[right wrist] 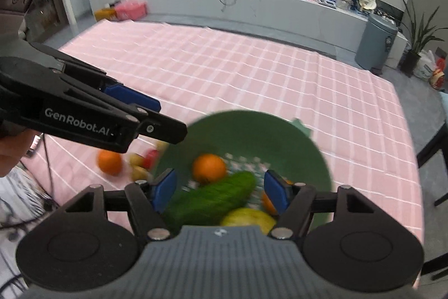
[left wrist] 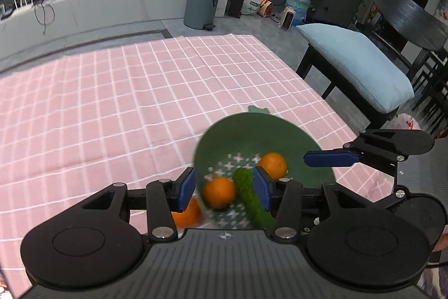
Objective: Organize fruits
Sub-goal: 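Grasp a remaining orange with the left tool while the right tool grasps the last orange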
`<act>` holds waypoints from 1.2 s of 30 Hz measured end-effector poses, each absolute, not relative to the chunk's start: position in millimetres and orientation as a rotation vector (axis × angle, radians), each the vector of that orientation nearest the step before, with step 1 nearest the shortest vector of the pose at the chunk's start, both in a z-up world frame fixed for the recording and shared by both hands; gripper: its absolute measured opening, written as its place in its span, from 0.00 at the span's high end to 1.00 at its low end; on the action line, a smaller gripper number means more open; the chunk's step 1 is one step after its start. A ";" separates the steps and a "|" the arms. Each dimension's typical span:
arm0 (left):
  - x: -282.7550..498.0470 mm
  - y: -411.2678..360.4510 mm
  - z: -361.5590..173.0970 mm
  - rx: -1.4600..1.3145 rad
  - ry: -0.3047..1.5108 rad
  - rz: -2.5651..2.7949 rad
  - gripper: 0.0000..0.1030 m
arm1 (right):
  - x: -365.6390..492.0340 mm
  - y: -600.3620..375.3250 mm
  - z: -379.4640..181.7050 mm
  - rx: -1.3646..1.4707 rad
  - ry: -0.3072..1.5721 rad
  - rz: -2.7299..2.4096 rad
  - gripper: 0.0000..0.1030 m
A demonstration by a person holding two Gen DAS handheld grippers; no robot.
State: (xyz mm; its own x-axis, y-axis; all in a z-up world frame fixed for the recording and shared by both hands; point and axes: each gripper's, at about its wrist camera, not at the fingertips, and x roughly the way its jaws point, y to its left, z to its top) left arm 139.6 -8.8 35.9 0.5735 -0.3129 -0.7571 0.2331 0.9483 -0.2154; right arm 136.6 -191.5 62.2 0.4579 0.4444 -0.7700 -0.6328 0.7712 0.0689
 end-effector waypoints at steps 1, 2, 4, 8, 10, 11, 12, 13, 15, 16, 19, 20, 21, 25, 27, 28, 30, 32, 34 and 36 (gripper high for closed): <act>136.6 -4.6 38.2 -0.086 0.906 -0.321 0.48 | 132.8 -186.9 63.8 -0.238 0.857 0.687 0.36; 133.1 0.4 40.0 -0.077 0.907 -0.324 0.48 | 128.5 -182.1 64.4 -0.239 0.842 0.707 0.36; 127.3 9.5 41.2 -0.062 0.912 -0.328 0.48 | 123.2 -173.9 64.2 -0.256 0.824 0.738 0.36; 118.4 24.6 36.5 -0.029 0.925 -0.330 0.48 | 113.7 -156.0 57.9 -0.318 0.802 0.810 0.38; 115.3 31.4 29.1 -0.008 0.940 -0.330 0.48 | 110.0 -148.8 53.0 -0.372 0.784 0.843 0.46; 114.6 33.2 25.1 0.003 0.949 -0.331 0.48 | 107.6 -143.1 51.2 -0.410 0.772 0.862 0.47; 113.6 34.2 21.6 0.014 0.956 -0.334 0.48 | 106.0 -139.1 49.9 -0.440 0.763 0.876 0.47; 111.9 36.1 17.7 0.027 0.962 -0.338 0.48 | 105.2 -135.4 48.6 -0.474 0.752 0.892 0.48; 110.8 38.7 8.3 0.049 0.975 -0.349 0.46 | 103.5 -126.2 47.1 -0.532 0.734 0.924 0.48; 110.5 39.6 3.2 0.059 0.983 -0.360 0.44 | 103.8 -121.8 46.2 -0.558 0.730 0.942 0.48; 110.3 41.8 -12.4 0.080 1.011 -0.378 0.42 | 107.0 -108.3 41.5 -0.642 0.729 1.000 0.48; 110.8 43.4 -17.4 0.086 1.020 -0.376 0.42 | 109.2 -103.0 39.0 -0.684 0.729 1.022 0.48; 112.5 44.8 -22.6 0.088 1.029 -0.370 0.42 | 111.6 -98.4 37.0 -0.720 0.730 1.038 0.48; 118.7 52.8 -41.2 0.087 1.073 -0.342 0.41 | 125.4 -77.9 28.2 -0.855 0.759 1.083 0.48; 122.5 57.9 -50.0 0.078 1.090 -0.332 0.39 | 132.7 -67.6 24.0 -0.915 0.780 1.104 0.48; 123.3 60.2 -51.8 0.071 1.094 -0.328 0.35 | 135.2 -62.7 21.2 -0.949 0.797 1.110 0.48; 125.2 64.9 -55.6 0.055 1.095 -0.320 0.31 | 142.6 -52.7 15.3 -1.015 0.826 1.122 0.48; 126.9 69.0 -58.3 0.045 1.097 -0.316 0.30 | 148.1 -42.2 8.4 -1.076 0.864 1.135 0.48; 128.9 72.1 -61.0 0.039 1.101 -0.311 0.30 | 155.3 -36.3 0.5 -1.127 0.902 1.143 0.48; 130.5 74.2 -64.3 0.041 1.108 -0.304 0.30 | 158.9 -28.1 -7.6 -1.181 0.937 1.142 0.48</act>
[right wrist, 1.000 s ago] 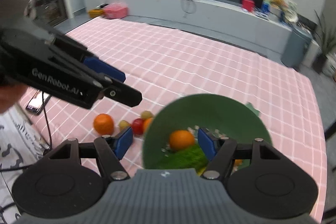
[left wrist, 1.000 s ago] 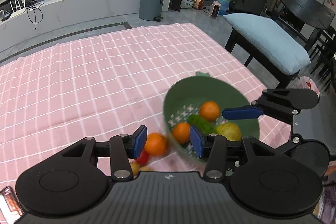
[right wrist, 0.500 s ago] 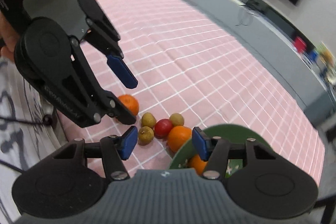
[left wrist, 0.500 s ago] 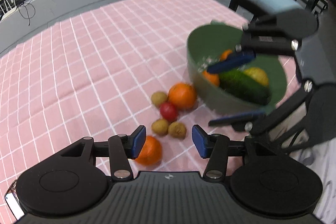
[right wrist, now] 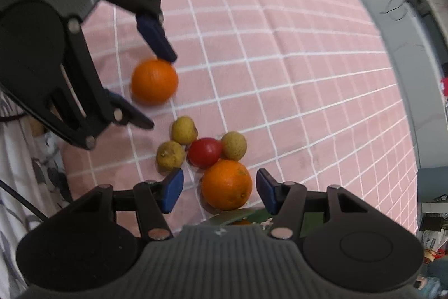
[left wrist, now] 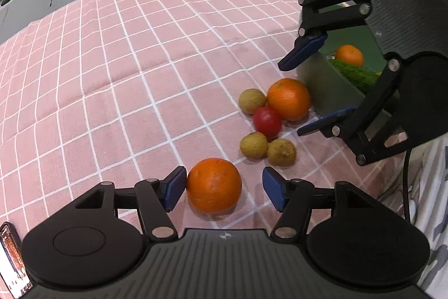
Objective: Organize fruits
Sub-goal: 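Grasp a remaining orange with the left tool while the right tool grasps the last orange, then drop the orange into the colander with the left tool while the right tool releases its orange there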
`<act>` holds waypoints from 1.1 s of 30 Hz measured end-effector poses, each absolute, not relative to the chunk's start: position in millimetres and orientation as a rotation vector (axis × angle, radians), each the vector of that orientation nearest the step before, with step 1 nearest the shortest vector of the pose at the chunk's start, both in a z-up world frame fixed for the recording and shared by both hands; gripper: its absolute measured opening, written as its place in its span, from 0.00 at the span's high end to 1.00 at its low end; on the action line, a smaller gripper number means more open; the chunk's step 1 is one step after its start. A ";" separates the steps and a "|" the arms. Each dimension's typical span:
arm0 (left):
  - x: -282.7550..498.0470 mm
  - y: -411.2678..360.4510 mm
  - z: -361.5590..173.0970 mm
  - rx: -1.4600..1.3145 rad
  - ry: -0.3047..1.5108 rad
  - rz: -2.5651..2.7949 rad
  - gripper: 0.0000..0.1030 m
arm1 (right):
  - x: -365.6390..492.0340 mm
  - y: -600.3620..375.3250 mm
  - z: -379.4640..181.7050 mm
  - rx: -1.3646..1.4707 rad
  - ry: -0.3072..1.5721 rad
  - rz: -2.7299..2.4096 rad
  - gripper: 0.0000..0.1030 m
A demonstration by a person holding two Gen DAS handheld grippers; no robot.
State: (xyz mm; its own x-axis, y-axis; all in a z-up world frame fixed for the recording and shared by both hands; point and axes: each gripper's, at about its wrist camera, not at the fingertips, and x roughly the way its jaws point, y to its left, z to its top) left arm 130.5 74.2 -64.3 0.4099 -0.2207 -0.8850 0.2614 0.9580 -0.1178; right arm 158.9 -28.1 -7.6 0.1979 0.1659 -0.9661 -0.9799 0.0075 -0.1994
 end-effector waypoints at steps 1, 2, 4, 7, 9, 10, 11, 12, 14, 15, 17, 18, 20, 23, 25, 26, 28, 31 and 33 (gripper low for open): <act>130.5 74.8 -65.4 0.044 1.113 -0.296 0.31 | 160.0 -25.1 -11.6 -1.204 0.951 1.141 0.48; 131.2 75.9 -67.3 0.043 1.121 -0.291 0.32 | 161.9 -21.9 -15.3 -1.228 0.966 1.139 0.48; 133.0 78.4 -70.1 0.039 1.127 -0.281 0.36 | 165.1 -16.2 -21.6 -1.260 0.985 1.129 0.50; 133.5 80.1 -70.6 0.042 1.127 -0.270 0.44 | 171.3 -12.6 -26.9 -1.279 1.021 1.116 0.54; 135.1 82.3 -71.6 0.033 1.128 -0.261 0.50 | 172.6 -11.0 -30.2 -1.280 1.034 1.120 0.54; 136.0 83.4 -72.4 0.025 1.130 -0.258 0.51 | 172.9 -10.1 -31.5 -1.283 1.037 1.119 0.54; 135.6 83.6 -72.1 0.019 1.128 -0.259 0.54 | 173.0 -9.4 -32.9 -1.285 1.040 1.117 0.54; 135.2 83.4 -71.7 0.016 1.125 -0.263 0.55 | 172.7 -8.7 -34.0 -1.286 1.043 1.114 0.54; 133.5 83.2 -71.4 0.016 1.119 -0.260 0.56 | 171.7 -8.5 -34.5 -1.282 1.049 1.117 0.59; 131.9 83.0 -71.0 0.013 1.118 -0.256 0.56 | 173.2 -5.0 -36.7 -1.281 1.047 1.113 0.60; 129.3 83.2 -70.5 0.007 1.115 -0.243 0.56 | 171.5 -4.6 -36.2 -1.288 1.029 1.102 0.60; 127.9 84.0 -70.0 0.006 1.113 -0.229 0.56 | 170.0 -6.3 -36.1 -1.287 1.022 1.100 0.60; 124.8 87.1 -67.5 -0.011 1.102 -0.204 0.57 | 168.0 -8.2 -30.8 -1.266 1.009 1.090 0.61; 120.7 93.7 -60.2 -0.058 1.078 -0.173 0.57 | 166.1 -12.6 -17.3 -1.223 0.979 1.074 0.61; 118.2 95.7 -53.2 -0.079 1.058 -0.155 0.57 | 162.2 -16.5 -6.1 -1.194 0.947 1.063 0.61; 116.5 96.4 -48.8 -0.090 1.046 -0.148 0.57 | 160.0 -19.3 -1.0 -1.178 0.931 1.059 0.61; 114.4 96.2 -39.1 -0.106 1.021 -0.139 0.57 | 156.2 -24.0 13.7 -1.134 0.895 1.050 0.61; 112.0 93.5 -23.2 -0.132 0.980 -0.135 0.57 | 150.1 -35.4 32.5 -1.057 0.852 1.032 0.61; 110.1 89.9 -12.7 -0.160 0.959 -0.144 0.57 | 147.1 -44.9 45.4 -1.000 0.832 1.015 0.61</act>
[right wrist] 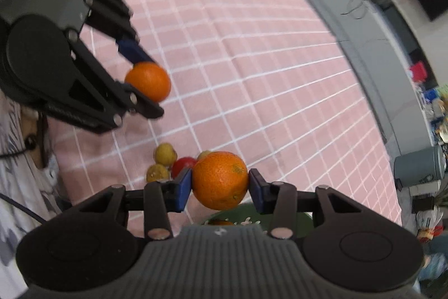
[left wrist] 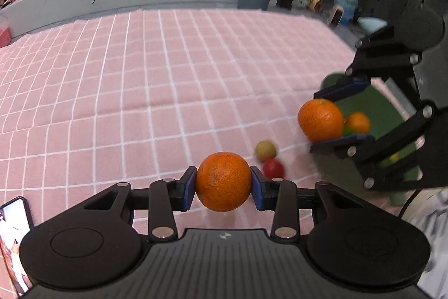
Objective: Organize fruits
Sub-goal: 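Drop the orange into the colander with the left tool while the right tool releases its orange there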
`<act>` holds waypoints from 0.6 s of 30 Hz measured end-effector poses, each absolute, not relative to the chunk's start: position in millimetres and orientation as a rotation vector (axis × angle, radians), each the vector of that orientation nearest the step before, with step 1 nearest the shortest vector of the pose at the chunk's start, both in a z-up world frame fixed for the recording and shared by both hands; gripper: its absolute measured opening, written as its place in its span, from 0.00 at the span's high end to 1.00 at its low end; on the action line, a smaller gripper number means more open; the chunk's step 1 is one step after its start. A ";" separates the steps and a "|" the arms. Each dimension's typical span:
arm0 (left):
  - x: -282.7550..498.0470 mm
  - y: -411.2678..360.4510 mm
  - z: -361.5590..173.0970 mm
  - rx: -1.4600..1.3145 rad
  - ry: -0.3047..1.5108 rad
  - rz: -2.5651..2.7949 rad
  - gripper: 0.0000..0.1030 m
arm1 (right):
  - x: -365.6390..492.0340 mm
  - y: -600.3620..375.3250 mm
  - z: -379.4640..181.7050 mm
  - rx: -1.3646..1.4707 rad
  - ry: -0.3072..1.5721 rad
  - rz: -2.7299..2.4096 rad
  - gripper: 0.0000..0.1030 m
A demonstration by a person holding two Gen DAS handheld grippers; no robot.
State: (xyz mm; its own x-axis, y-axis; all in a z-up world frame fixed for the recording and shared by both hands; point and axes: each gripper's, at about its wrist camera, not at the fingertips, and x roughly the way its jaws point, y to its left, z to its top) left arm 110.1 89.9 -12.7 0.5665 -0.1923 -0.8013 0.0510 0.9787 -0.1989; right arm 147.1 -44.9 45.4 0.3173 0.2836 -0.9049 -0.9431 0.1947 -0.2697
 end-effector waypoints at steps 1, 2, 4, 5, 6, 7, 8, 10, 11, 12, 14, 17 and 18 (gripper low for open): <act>110.4 87.6 -7.6 -0.169 0.951 -0.151 0.57 | 145.4 -49.7 51.0 -0.976 0.825 1.008 0.61; 109.8 83.6 -1.8 -0.177 0.940 -0.162 0.57 | 144.1 -55.5 56.0 -0.952 0.818 1.001 0.61; 109.4 74.1 9.5 -0.183 0.919 -0.184 0.57 | 142.0 -68.7 67.3 -0.906 0.806 0.985 0.61; 110.3 69.6 14.2 -0.185 0.910 -0.195 0.57 | 140.6 -76.2 72.4 -0.885 0.801 0.975 0.61; 112.0 64.6 18.9 -0.187 0.901 -0.208 0.57 | 140.3 -81.6 76.2 -0.873 0.800 0.967 0.61; 113.7 59.9 22.0 -0.190 0.894 -0.219 0.57 | 139.8 -89.3 80.2 -0.857 0.798 0.955 0.61; 115.9 55.8 25.2 -0.191 0.888 -0.230 0.57 | 139.4 -97.3 84.3 -0.841 0.798 0.943 0.61; 118.6 46.2 31.3 -0.194 0.876 -0.254 0.57 | 139.8 -111.0 89.4 -0.813 0.802 0.922 0.61; 121.2 42.3 32.4 -0.193 0.873 -0.265 0.57 | 140.5 -119.8 92.6 -0.794 0.805 0.908 0.61; 123.6 36.9 34.8 -0.189 0.870 -0.277 0.57 | 139.9 -125.2 93.9 -0.779 0.808 0.897 0.61; 129.0 26.0 38.1 -0.178 0.867 -0.299 0.57 | 141.6 -139.7 96.8 -0.746 0.819 0.872 0.61; 136.5 7.2 37.6 -0.164 0.873 -0.331 0.57 | 146.6 -161.9 95.9 -0.704 0.842 0.830 0.61; 140.4 2.3 36.7 -0.159 0.878 -0.343 0.57 | 148.8 -168.8 94.5 -0.692 0.852 0.816 0.61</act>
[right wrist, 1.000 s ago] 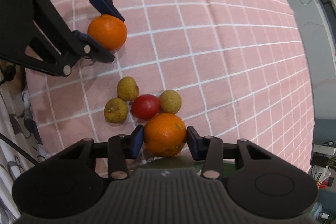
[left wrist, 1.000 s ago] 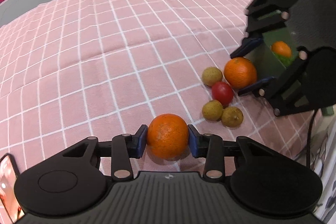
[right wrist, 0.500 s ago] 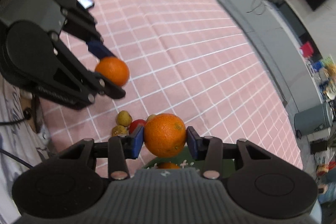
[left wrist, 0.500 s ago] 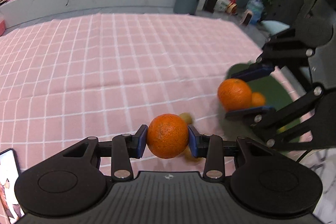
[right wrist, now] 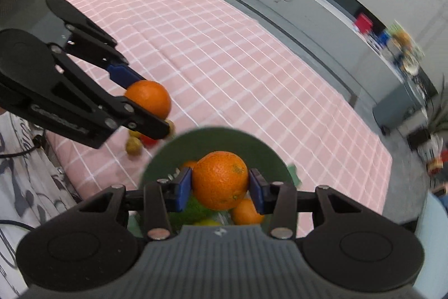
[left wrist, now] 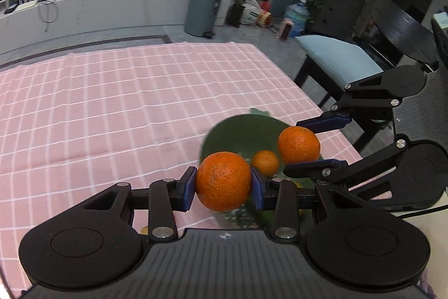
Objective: Organize fruits
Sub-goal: 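Drop the orange into the colander with the left tool while the right tool releases its orange there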
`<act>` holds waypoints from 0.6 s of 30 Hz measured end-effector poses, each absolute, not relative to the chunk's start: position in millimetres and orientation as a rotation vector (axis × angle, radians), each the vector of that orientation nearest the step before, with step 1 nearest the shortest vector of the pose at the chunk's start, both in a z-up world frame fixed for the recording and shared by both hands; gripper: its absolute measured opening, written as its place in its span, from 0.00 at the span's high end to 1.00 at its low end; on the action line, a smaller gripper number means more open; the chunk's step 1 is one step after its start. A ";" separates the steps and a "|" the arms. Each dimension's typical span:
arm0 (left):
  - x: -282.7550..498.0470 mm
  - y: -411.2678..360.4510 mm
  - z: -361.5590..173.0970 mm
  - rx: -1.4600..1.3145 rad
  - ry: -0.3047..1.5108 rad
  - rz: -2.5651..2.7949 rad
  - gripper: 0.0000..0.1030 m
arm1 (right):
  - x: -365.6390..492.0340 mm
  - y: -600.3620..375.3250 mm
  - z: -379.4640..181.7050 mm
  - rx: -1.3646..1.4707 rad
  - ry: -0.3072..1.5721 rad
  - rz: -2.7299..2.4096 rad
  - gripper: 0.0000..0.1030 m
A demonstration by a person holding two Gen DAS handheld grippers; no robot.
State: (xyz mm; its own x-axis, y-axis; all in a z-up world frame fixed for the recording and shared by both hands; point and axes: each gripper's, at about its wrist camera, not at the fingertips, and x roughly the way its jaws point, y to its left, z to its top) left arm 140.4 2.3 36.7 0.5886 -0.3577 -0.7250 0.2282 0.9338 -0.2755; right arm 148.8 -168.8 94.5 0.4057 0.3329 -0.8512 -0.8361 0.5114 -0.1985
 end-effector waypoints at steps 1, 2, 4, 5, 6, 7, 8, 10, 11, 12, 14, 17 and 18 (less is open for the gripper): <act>145.9 -2.6 35.4 -0.153 0.885 -0.356 0.57 | 151.3 -176.0 92.4 -0.680 0.864 0.802 0.61; 147.9 -7.0 34.2 -0.146 0.894 -0.368 0.57 | 153.9 -180.8 89.6 -0.672 0.873 0.793 0.61; 152.8 -18.7 27.3 -0.127 0.920 -0.382 0.57 | 157.0 -190.5 82.6 -0.661 0.896 0.779 0.61; 153.9 -24.3 24.0 -0.112 0.933 -0.385 0.57 | 156.9 -193.9 78.8 -0.660 0.906 0.776 0.61; 156.8 -27.5 20.2 -0.101 0.943 -0.388 0.57 | 158.5 -196.7 73.8 -0.657 0.916 0.771 0.61; 160.6 -31.1 16.9 -0.093 0.954 -0.388 0.57 | 160.6 -198.9 68.1 -0.652 0.927 0.767 0.61; 161.4 -31.9 12.5 -0.088 0.966 -0.386 0.57 | 162.8 -200.5 62.1 -0.646 0.938 0.765 0.61; 169.5 -38.5 5.0 -0.082 0.984 -0.378 0.57 | 166.9 -203.5 52.5 -0.635 0.954 0.762 0.61; 172.7 -40.6 1.5 -0.080 0.993 -0.373 0.57 | 169.0 -204.2 47.7 -0.632 0.962 0.761 0.61; 176.5 -43.1 -2.1 -0.071 0.999 -0.370 0.57 | 173.1 -203.0 43.4 -0.631 0.967 0.760 0.61; 182.7 -49.1 -8.5 -0.043 1.005 -0.361 0.57 | 179.4 -203.5 34.0 -0.630 0.981 0.752 0.61; 189.4 -54.4 -17.5 -0.012 1.021 -0.344 0.57 | 191.5 -202.2 23.0 -0.652 0.996 0.736 0.61; 192.5 -56.5 -20.9 -0.004 1.026 -0.339 0.57 | 192.8 -202.4 21.3 -0.658 1.000 0.735 0.61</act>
